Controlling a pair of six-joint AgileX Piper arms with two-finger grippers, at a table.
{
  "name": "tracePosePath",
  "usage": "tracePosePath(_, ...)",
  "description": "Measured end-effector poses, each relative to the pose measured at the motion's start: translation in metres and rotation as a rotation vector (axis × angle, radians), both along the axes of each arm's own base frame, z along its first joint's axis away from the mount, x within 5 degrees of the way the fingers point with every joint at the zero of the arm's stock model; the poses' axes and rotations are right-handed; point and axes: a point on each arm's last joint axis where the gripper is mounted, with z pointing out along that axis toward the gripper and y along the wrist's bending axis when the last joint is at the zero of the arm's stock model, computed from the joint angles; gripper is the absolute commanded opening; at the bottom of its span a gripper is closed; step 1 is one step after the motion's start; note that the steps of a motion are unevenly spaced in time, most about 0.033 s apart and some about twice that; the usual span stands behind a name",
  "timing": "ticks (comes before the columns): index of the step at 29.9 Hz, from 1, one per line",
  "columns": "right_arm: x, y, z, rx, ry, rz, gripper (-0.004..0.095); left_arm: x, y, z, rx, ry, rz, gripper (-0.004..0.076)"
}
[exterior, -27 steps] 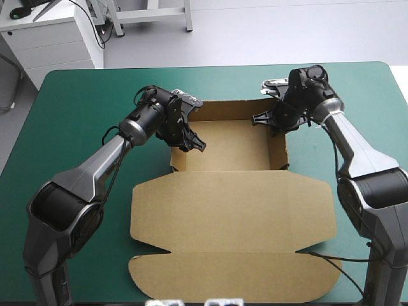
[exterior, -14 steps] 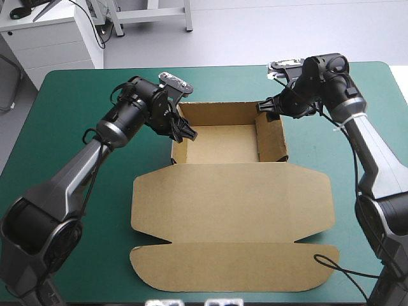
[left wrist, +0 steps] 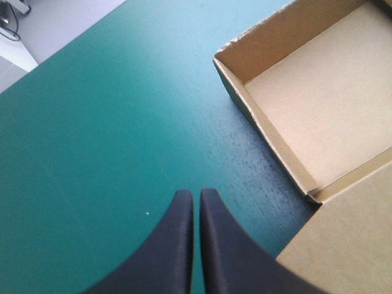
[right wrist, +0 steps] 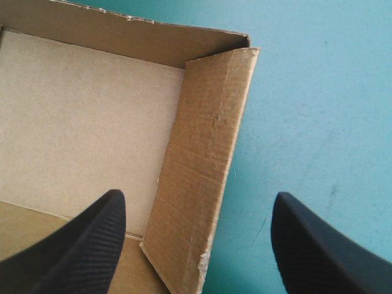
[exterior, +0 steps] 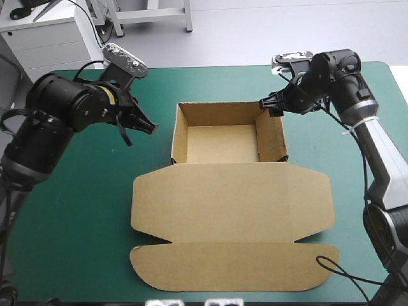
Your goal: Fold the box
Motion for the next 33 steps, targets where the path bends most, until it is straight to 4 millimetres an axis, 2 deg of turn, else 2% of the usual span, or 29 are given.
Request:
tracePosePath(5,0.000,0.000,0.000,0.000,0.000,0.001,0.0634,-0.028,0.015,0.014,-0.022,-0.044,-0.019,-0.0008)
tracePosePath(9,0.000,0.000,0.000,0.000,0.000,0.001,0.0634,-0.053,0.028,0.010,-0.037,-0.039,-0.027,-0.0008)
tracePosePath(13,0.000,0.000,0.000,-0.003,-0.001,0.000,0.0634,-0.076,0.042,-0.013,-0.009,0.011,-0.027,-0.0008)
tracePosePath(19,0.005,-0.003,-0.006,-0.046,0.001,-0.009,0.0634,-0.109,0.061,-0.067,0.053,0.122,-0.026,-0.0008)
tracePosePath(25,0.025,0.002,-0.040,-0.068,0.086,-0.013,0.0634,-0.140,0.079,-0.107,0.063,0.181,-0.005,-0.0008)
tracePosePath(29,0.039,0.007,-0.070,-0.081,0.156,-0.011,0.0624,-0.155,0.087,-0.119,0.031,0.169,0.018,-0.0008)
tracePosePath(33,0.050,0.012,-0.099,-0.073,0.224,-0.013,0.0533,-0.165,0.093,-0.122,0.003,0.144,0.027,-0.0008)
